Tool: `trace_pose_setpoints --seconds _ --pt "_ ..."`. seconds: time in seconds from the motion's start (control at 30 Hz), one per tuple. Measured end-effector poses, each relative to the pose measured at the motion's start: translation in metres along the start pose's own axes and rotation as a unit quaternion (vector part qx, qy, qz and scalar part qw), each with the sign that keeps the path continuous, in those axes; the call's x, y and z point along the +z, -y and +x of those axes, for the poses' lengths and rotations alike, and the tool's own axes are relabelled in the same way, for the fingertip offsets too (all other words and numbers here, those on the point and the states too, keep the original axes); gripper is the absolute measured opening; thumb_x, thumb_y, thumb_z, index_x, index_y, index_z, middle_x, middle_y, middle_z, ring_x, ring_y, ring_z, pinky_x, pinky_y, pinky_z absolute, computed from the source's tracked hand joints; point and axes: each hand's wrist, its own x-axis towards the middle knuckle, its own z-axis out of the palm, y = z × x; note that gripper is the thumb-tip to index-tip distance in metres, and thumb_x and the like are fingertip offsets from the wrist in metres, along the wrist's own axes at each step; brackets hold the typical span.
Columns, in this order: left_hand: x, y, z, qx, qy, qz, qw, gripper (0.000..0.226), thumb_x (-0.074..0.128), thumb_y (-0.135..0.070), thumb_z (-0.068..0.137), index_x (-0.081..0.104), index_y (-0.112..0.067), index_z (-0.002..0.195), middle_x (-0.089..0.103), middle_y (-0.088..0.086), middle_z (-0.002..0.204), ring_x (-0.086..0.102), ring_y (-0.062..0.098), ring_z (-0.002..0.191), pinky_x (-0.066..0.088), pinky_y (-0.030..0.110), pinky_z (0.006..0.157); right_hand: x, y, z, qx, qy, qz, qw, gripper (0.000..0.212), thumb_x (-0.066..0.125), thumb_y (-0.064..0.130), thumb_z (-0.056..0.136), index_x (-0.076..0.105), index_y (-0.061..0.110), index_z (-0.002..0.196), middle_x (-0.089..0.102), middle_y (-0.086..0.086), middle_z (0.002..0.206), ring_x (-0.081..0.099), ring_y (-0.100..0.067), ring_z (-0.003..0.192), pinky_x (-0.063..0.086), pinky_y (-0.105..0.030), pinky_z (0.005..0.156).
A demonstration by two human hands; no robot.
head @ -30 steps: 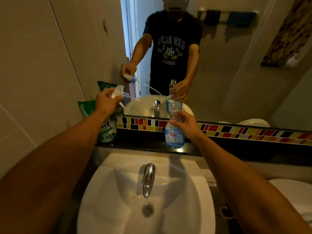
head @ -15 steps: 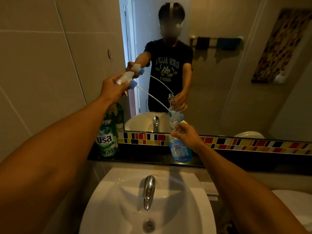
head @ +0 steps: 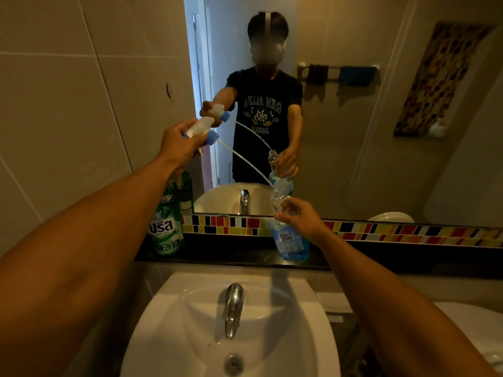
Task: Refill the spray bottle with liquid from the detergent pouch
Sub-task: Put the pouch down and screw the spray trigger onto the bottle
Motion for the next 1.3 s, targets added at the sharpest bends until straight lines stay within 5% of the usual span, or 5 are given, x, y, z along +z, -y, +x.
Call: trace_pose_setpoints --seconds 0.27,0.6,1.03,1.17,1.3 --pt "0.019 0.000 -0.010 -0.011 0.055 0.000 0.998 0.055 0.073 -0.021 0.089 0.054 -0.024 0.140 0.056 0.001 0.126 0.064 0.020 0.106 0.058 0.027 0.078 0.007 0.012 0.007 -0.012 0.018 -0.009 1.000 0.044 0.078 0.034 0.088 0.064 0.015 0.126 0.071 -0.004 0.115 0.068 -0.023 0.108 0.057 -0.052 0.098" --pt "0.051 0.017 -0.037 -0.043 0.130 -0.007 0.991 0.054 0.075 -0.009 0.086 0.057 -0.021 0.136 0.050 0.012 0.134 0.062 0.030 0.108 0.059 0.030 0.079 0.019 0.040 0.017 -0.032 0.053 0.007 0.998 0.028 0.076 0.028 0.091 0.066 0.027 0.117 0.071 0.002 0.112 0.069 -0.020 0.107 0.057 -0.050 0.098" --pt "0.063 0.038 -0.056 -0.097 0.147 -0.085 0.981 0.045 0.076 -0.006 0.084 0.063 -0.024 0.124 0.063 0.007 0.118 0.064 0.026 0.105 0.056 0.026 0.070 0.032 0.056 0.020 -0.034 0.074 0.033 0.996 0.025 0.078 0.029 0.089 0.067 0.032 0.111 0.075 0.000 0.110 0.073 -0.021 0.103 0.057 -0.053 0.097" --pt "0.066 0.046 -0.058 -0.135 0.096 -0.125 0.978 0.068 0.086 -0.014 0.073 0.054 -0.035 0.129 0.059 0.008 0.124 0.063 0.025 0.102 0.053 0.032 0.072 0.035 0.059 0.015 -0.046 0.068 0.055 0.995 0.022 0.076 0.024 0.092 0.066 0.033 0.110 0.075 0.000 0.110 0.072 -0.021 0.104 0.057 -0.048 0.098" --pt "0.071 0.052 -0.063 -0.155 0.082 -0.136 0.975 0.064 0.088 -0.016 0.069 0.060 -0.017 0.127 0.068 0.003 0.101 0.062 0.016 0.082 0.047 0.025 0.058 0.038 0.058 0.013 -0.050 0.066 0.072 0.994 0.027 0.076 0.020 0.092 0.067 0.020 0.117 0.074 -0.003 0.111 0.071 -0.020 0.104 0.058 -0.040 0.094"
